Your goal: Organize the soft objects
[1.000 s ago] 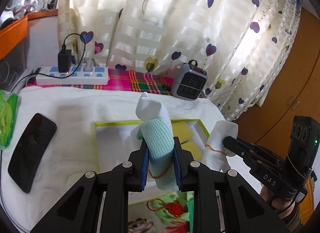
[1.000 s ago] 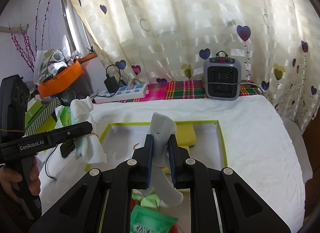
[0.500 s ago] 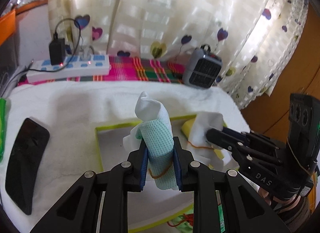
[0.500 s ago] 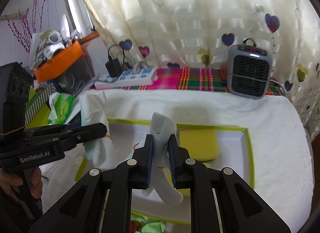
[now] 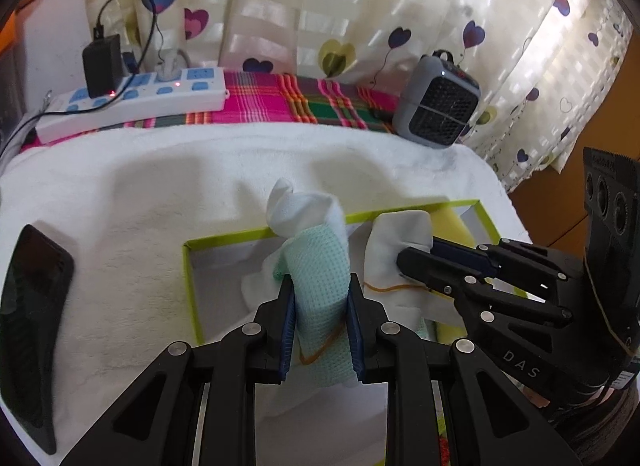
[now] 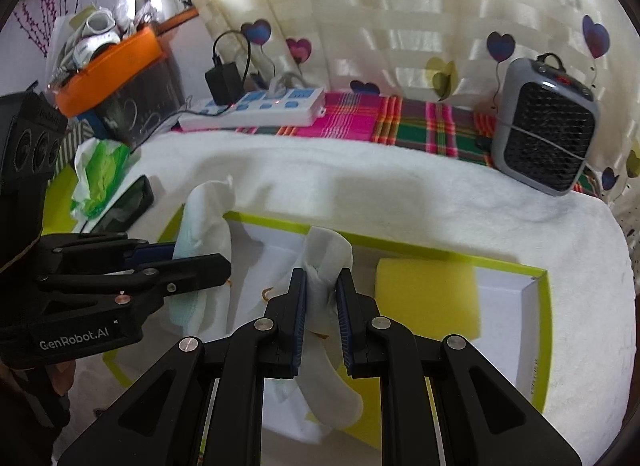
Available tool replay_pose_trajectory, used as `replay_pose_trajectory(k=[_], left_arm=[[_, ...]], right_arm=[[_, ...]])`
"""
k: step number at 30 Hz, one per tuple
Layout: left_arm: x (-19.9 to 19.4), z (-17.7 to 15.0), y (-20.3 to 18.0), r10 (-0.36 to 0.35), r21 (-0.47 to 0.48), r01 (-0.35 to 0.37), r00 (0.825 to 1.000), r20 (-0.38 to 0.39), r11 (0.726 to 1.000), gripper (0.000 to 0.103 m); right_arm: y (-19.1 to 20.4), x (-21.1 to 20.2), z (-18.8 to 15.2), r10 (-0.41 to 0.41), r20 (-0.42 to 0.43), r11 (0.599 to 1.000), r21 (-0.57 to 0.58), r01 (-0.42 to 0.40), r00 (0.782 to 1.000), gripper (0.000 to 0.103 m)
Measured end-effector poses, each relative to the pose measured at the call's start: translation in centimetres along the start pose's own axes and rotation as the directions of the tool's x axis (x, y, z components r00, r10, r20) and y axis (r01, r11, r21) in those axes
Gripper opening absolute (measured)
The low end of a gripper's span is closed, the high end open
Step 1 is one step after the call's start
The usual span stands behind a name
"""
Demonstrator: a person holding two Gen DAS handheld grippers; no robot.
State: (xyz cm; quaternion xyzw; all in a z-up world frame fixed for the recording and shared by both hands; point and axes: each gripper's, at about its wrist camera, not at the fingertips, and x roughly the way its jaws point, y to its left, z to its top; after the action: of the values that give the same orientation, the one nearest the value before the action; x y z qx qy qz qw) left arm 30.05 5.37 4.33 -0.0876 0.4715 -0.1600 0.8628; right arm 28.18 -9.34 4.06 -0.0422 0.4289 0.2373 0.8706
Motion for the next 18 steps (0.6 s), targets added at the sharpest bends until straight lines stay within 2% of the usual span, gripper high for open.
replay_pose_trajectory(k=[8, 15, 17, 18], left_arm=[[0.97, 0.04, -0.23, 0.015, 0.004, -0.014, 1.0, -0.016, 1.0, 0.023], [0.78, -0.06, -0.23, -0.012, -0.004, 0.012, 1.0, -0.016, 1.0, 0.027], [0.73, -0.05, -0.25, -0.014, -0.007, 0.014, 1.0, -0.015, 1.0, 0.031], [0.59, -0.09, -0.25, -0.014, -0.012, 0.014, 1.0, -0.012, 1.0, 0.036]], right_arm=[[-0.19, 0.61, 0.16, 0.0, -0.01, 1.0, -0.004, 0.0, 1.0, 0.016], [-0.45, 0.61, 0.01, -0.001, -0.019, 1.0, 0.01, 0.002, 1.0, 0.018], [-0.4, 0.53, 0.01, -0.011, -0.019, 1.0, 0.002, 0.011, 1.0, 0.022], [-0.39, 0.45, 0.02, -0.017, -0.017, 1.0, 0.002, 0.017, 1.0, 0.023]])
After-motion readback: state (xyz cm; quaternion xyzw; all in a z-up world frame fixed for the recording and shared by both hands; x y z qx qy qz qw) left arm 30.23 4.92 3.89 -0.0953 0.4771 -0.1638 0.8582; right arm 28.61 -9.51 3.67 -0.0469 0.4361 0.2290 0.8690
